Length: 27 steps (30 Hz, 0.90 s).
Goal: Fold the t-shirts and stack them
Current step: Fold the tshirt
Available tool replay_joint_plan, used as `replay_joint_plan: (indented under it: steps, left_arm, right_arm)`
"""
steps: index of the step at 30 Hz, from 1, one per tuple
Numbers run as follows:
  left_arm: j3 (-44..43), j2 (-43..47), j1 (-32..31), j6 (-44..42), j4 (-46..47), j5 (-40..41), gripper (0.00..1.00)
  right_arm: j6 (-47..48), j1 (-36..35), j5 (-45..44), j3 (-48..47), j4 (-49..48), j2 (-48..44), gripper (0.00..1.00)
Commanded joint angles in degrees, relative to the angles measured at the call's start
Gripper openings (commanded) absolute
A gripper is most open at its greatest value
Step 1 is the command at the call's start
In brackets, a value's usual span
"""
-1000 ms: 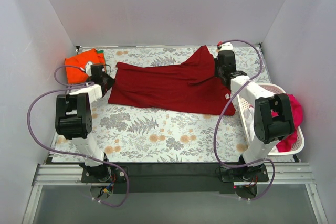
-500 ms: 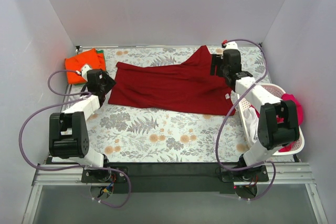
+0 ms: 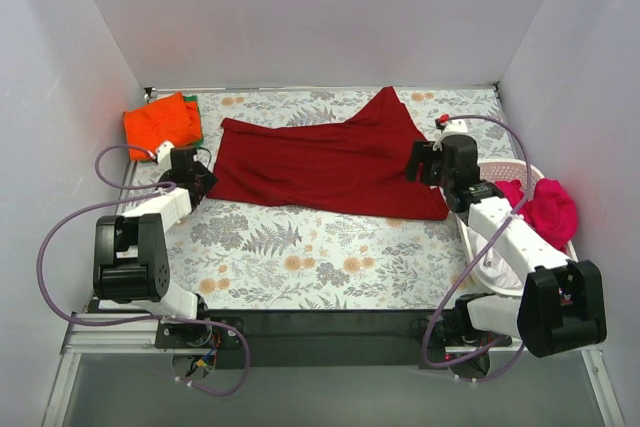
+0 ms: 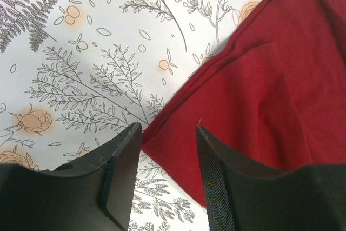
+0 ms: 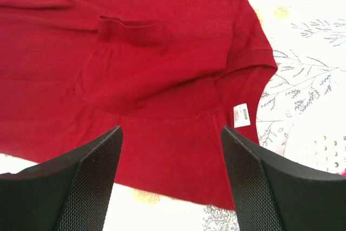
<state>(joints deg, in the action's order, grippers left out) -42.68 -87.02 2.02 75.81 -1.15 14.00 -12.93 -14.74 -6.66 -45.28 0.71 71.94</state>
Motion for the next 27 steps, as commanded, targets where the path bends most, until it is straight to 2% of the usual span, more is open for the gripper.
replay_joint_plan:
  steps: [1,12,14,16,17,18,19,27]
  left_arm:
    - [0.58,-0.6,-0.09,-0.75,-1.31,0.77,0.42]
    - [1.63,-2.8,-0.09,-0.84,-0.96,-2.31,0.42]
    - [2.33,-2.63,-0.09,-0.84,-0.96,-2.57,0.39]
    - [2.68,-2.45,-0.09,-0.84,-0.96,-2.31,0.3]
    - [3.21,-1.75,-0.09,-0.58,-0.96,-2.05,0.15]
    - [3.65,-1.22,-0.09,-0.49,-1.14,-1.79,0.05]
    - [4.0,0.0,-0.18,-0.31,-1.05,-1.09,0.0]
    - [8.91,5.63,-0.09,0.91,-2.28,0.67,0.0]
  right_arm:
    - [-0.78,0.06,0.77,1.42,-1.15,-4.52,0.67]
    - [-0.78,0.06,-0.81,4.14,1.22,-7.17,0.68]
    - [-0.78,-0.02,-1.17,4.23,1.4,-7.78,0.68]
    - [-0.78,-0.02,-1.6,4.14,1.75,-8.13,0.68]
    - [-0.7,0.06,-1.69,4.32,1.75,-8.48,0.68]
    - [-0.61,-0.02,-1.87,4.41,1.75,-8.57,0.68]
    - [-0.52,-0.02,-1.87,4.41,1.92,-8.57,0.68]
    - [-0.43,-0.02,-2.48,5.37,1.93,-8.13,0.68]
